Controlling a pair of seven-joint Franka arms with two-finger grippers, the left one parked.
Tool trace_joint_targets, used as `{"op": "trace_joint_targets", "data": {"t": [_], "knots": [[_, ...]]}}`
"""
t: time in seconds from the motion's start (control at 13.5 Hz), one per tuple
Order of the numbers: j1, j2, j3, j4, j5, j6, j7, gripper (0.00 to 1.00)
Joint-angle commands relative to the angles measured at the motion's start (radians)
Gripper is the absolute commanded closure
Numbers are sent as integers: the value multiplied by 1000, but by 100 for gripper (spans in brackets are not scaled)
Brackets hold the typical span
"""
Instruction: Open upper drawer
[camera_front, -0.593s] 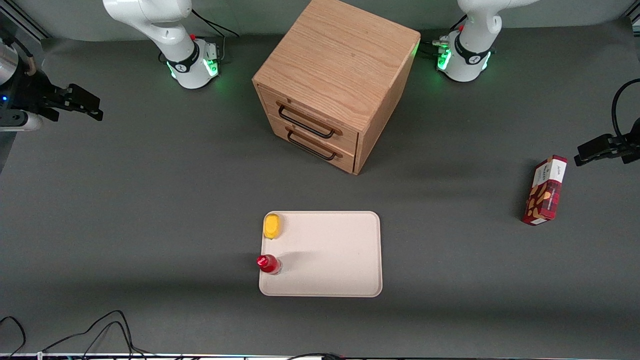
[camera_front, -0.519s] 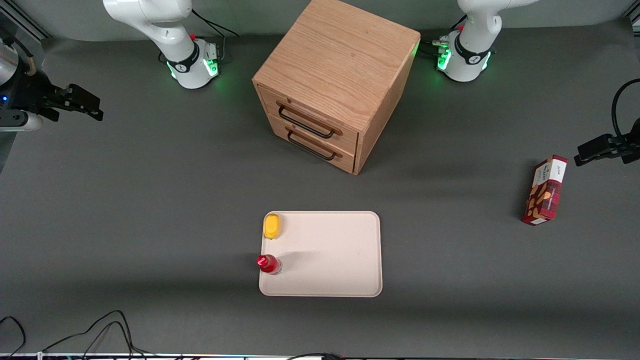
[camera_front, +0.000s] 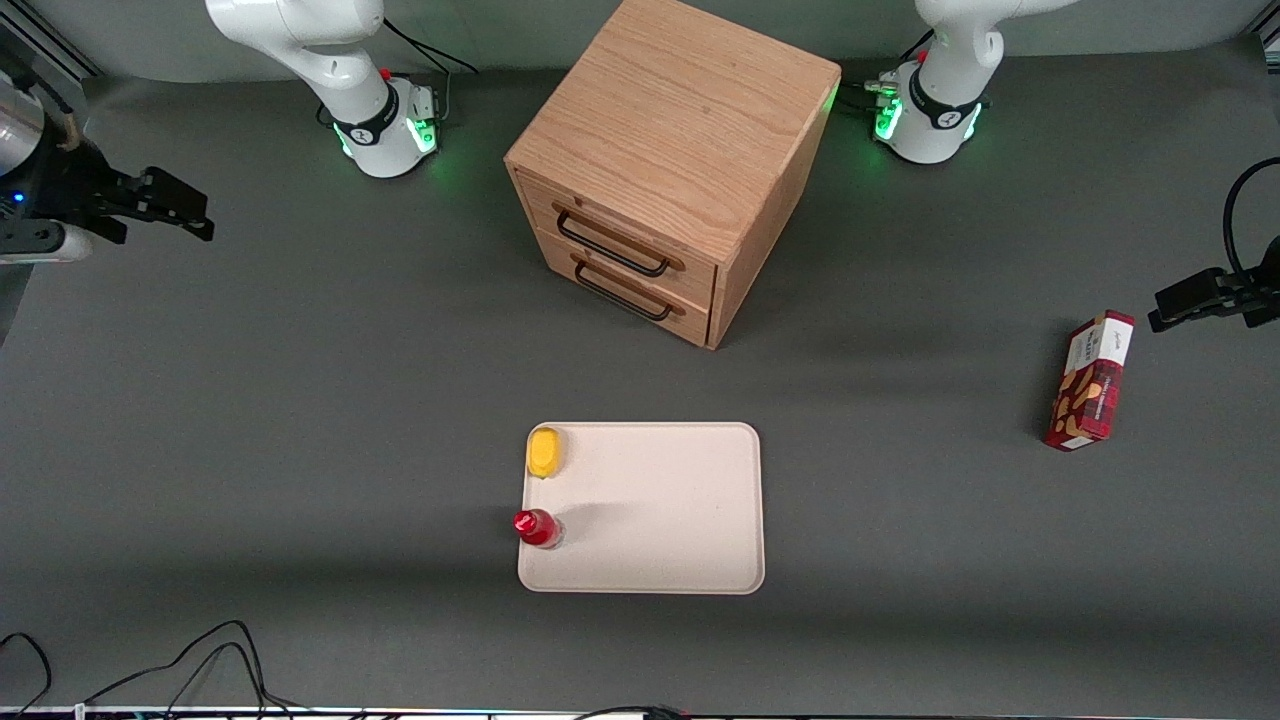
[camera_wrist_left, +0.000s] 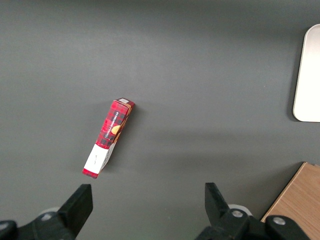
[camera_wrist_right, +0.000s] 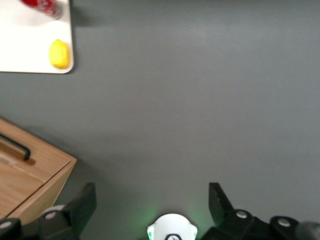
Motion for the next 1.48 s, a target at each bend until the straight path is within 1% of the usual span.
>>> {"op": "trace_joint_targets", "data": {"t": [0.0,0.15,0.22,0.3,0.37,0.44,0.52,0.59,0.81,0.96,1.11,1.19,1.41], "knots": [[5,36,22,45,127,-13,-40,0],[15,84,39,104,137,-22,-151,0],[12,101,64,115,138,-46,-234,0],[12,116,70,117,148,-63,-332,0],[13,134,73,119,189,-67,-436,0],[13,165,78,126,262,-67,-510,0],[13,202,96,137,323,-67,-529,0],[15,241,122,143,354,-67,-531,0],[15,369,261,200,356,-50,-523,0],[19,430,320,208,355,-4,-505,0],[34,476,380,203,344,54,-426,0],[42,502,400,200,342,76,-369,0],[54,547,453,175,315,148,-275,0]]}}
